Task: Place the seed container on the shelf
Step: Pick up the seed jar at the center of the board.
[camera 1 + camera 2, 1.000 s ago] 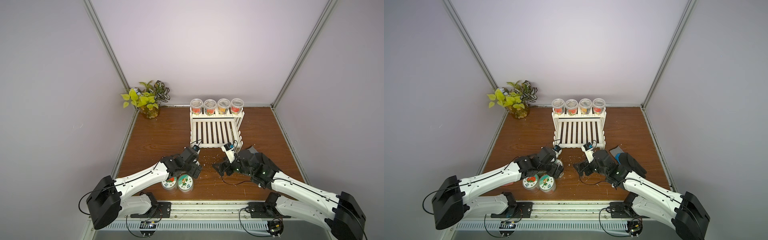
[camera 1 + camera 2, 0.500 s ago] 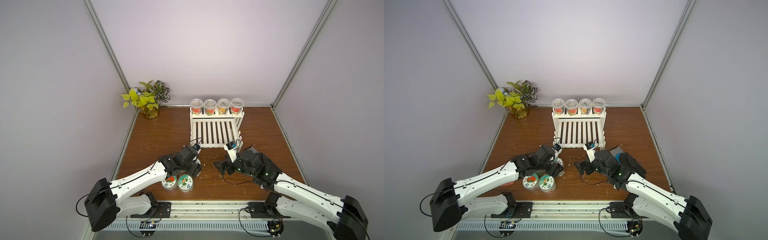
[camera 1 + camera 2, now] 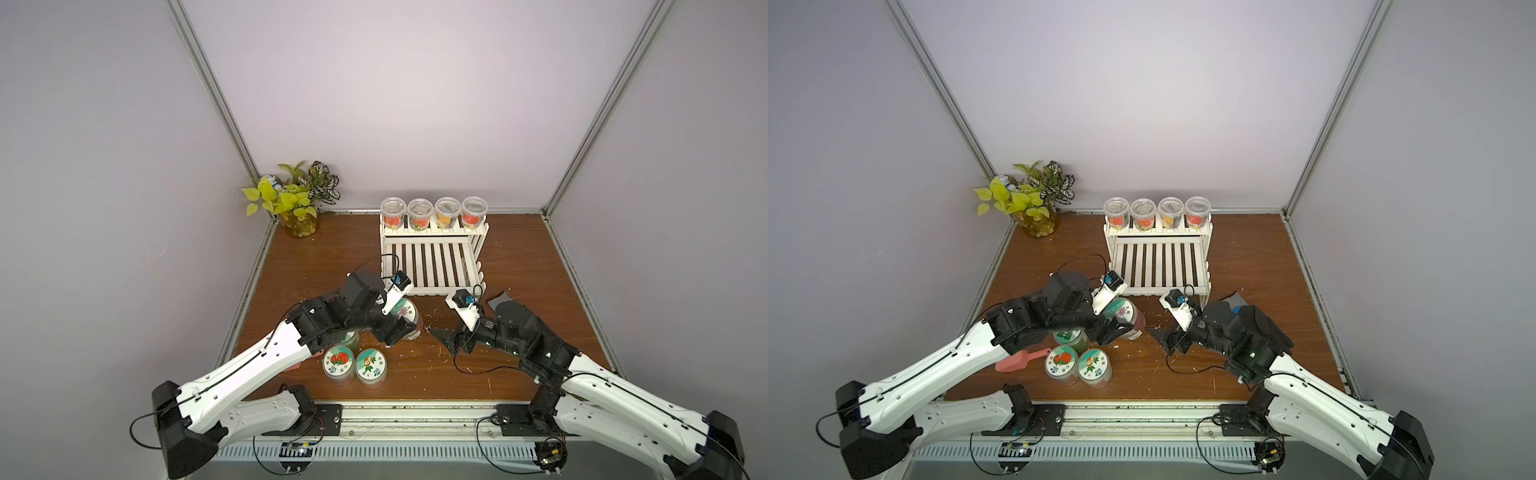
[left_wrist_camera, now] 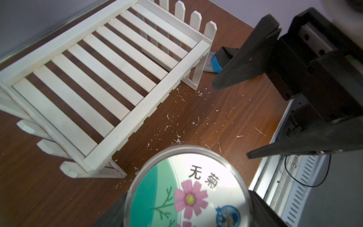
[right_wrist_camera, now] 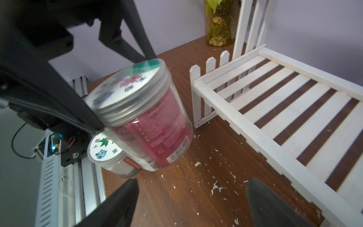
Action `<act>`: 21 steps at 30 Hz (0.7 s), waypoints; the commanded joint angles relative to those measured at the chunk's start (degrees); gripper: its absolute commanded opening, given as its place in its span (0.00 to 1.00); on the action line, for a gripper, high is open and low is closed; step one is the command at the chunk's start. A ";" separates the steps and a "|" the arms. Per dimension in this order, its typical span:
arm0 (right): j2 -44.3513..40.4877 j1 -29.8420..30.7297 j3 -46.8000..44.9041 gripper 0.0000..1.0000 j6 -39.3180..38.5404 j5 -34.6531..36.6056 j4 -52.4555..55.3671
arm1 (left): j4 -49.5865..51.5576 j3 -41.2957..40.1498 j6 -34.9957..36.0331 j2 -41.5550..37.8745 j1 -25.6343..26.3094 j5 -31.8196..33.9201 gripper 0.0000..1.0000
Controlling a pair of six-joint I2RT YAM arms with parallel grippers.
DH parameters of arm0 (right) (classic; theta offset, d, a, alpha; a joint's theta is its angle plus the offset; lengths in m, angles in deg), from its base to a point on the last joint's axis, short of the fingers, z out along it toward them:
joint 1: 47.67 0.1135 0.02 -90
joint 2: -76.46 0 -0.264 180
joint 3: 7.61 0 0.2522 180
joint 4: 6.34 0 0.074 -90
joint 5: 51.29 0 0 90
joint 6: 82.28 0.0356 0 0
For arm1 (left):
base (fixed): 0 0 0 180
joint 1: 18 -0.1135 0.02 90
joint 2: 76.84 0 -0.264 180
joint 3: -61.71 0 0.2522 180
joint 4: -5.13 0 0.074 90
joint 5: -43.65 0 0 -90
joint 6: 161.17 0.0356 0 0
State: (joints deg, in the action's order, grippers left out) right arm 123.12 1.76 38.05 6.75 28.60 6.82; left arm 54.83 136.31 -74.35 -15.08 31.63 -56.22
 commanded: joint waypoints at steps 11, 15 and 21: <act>3.56 0.23 -0.48 0.88 -17.58 -17.78 -18.03 | 5.63 9.50 24.10 3.84 -0.20 -3.89 0.76; 6.96 0.07 -1.42 0.89 -16.26 -18.72 -24.57 | 5.63 10.52 26.31 4.75 -0.96 -6.47 0.76; 10.40 -1.05 -2.63 0.93 -14.51 -19.99 -32.20 | 5.63 10.79 27.28 4.24 -2.35 -9.55 0.76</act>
State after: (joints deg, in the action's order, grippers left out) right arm 132.89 1.24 35.40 -8.75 11.64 -17.77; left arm 61.50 145.16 -49.19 -10.34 30.05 -61.81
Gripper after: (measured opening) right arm 0.929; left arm 0.817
